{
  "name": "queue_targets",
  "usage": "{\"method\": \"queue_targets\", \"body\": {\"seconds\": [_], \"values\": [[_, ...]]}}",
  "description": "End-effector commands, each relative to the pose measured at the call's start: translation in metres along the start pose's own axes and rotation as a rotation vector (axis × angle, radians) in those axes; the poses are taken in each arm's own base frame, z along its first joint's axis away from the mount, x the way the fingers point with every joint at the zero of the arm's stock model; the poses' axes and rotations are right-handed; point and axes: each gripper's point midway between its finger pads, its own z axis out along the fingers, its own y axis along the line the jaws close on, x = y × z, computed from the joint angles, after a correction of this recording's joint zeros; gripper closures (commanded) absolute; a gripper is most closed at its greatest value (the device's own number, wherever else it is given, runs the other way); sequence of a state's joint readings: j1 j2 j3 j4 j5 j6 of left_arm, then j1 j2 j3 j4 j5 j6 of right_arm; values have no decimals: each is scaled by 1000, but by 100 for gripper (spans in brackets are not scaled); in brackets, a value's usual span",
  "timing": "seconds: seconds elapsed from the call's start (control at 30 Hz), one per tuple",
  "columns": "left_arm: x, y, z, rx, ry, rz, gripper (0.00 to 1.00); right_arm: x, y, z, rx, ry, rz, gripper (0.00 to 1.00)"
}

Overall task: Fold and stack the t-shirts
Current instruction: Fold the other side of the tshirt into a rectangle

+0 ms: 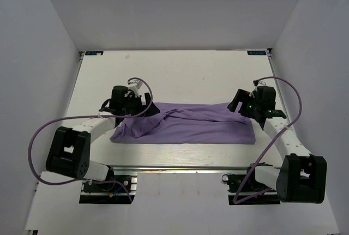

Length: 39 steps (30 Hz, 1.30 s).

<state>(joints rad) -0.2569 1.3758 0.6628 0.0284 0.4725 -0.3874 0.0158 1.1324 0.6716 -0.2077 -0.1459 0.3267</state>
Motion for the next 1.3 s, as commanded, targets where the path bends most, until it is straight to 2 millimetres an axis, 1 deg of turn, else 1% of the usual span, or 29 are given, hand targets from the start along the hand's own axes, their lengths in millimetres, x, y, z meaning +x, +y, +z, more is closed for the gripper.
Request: {"method": "queue_targets", "body": {"seconds": [0.0, 0.07, 0.1, 0.13, 0.27, 0.3, 0.37, 0.4, 0.47, 0.5, 0.6, 0.63, 0.67, 0.7, 0.73, 0.8, 0.83, 0.9, 0.93, 0.97, 1.03, 1.07, 1.1, 1.13, 1.17, 1.2, 1.23, 1.27], "values": [[3, -26, 5, 136, 38, 72, 0, -20, 13, 1, -63, -40, -40, 10], [14, -30, 7, 156, 58, 90, 0, -21, 13, 2, -63, -46, -41, 10], [16, -26, 10, 141, 64, 83, 0, -20, 14, 2, -64, -45, -39, 10], [22, -25, 10, 133, 76, 82, 0, -21, 14, 3, -68, -50, -41, 10], [40, -25, 16, 148, 132, 81, 0, -16, 18, 4, -95, -38, -46, 10], [46, -33, 17, 175, 148, 103, 0, -15, 17, 5, -94, -32, -43, 10], [50, -45, 16, 226, 164, 116, 0, -13, 18, 4, -104, -26, -50, 10], [60, -51, 15, 243, 200, 128, 0, -11, 17, 4, -103, -23, -55, 10], [70, -57, 10, 253, 234, 153, 0, -12, 18, 3, -106, -30, -55, 10], [76, -67, 5, 278, 251, 174, 0, -9, 17, 3, -106, -24, -56, 10], [98, -75, -4, 288, 290, 176, 0, -9, 18, 0, -114, -42, -64, 10], [103, -87, -6, 327, 299, 172, 0, -7, 16, 1, -109, -38, -58, 10], [111, -89, -7, 330, 319, 162, 0, -5, 17, 1, -115, -35, -61, 10], [113, -90, -6, 323, 323, 160, 0, -1, 15, 2, -111, -26, -54, 10], [119, -96, -7, 329, 336, 167, 0, -1, 15, 2, -112, -27, -56, 10], [132, -93, -2, 311, 376, 168, 0, 3, 15, 2, -114, -21, -53, 10], [141, -97, -2, 319, 402, 169, 0, 3, 15, 2, -114, -21, -53, 10], [138, -109, 3, 338, 408, 180, 0, 3, 15, 2, -117, -25, -55, 10], [144, -113, 3, 337, 430, 191, 0, 2, 14, 0, -113, -32, -57, 10], [142, -118, 4, 333, 432, 201, 0, 1, 15, 0, -113, -34, -61, 10], [137, -116, 8, 266, 419, 222, 0, -1, 14, -2, -103, -47, -64, 10], [136, -121, 7, 245, 436, 245, 0, 1, 13, -2, -100, -42, -61, 10], [134, -117, 10, 193, 435, 254, 0, 0, 13, -3, -100, -48, -61, 10], [133, -122, 7, 182, 454, 274, 0, -1, 13, -3, -101, -51, -68, 10], [128, -130, 7, 197, 443, 285, 0, -1, 13, -3, -100, -48, -64, 10], [131, -125, 5, 150, 463, 288, 0, -2, 13, -3, -99, -50, -67, 10], [121, -128, 1, 142, 432, 297, 0, -1, 13, -3, -99, -49, -63, 10], [116, -128, -2, 120, 406, 313, 0, -1, 14, -4, -102, -51, -70, 10]]}}
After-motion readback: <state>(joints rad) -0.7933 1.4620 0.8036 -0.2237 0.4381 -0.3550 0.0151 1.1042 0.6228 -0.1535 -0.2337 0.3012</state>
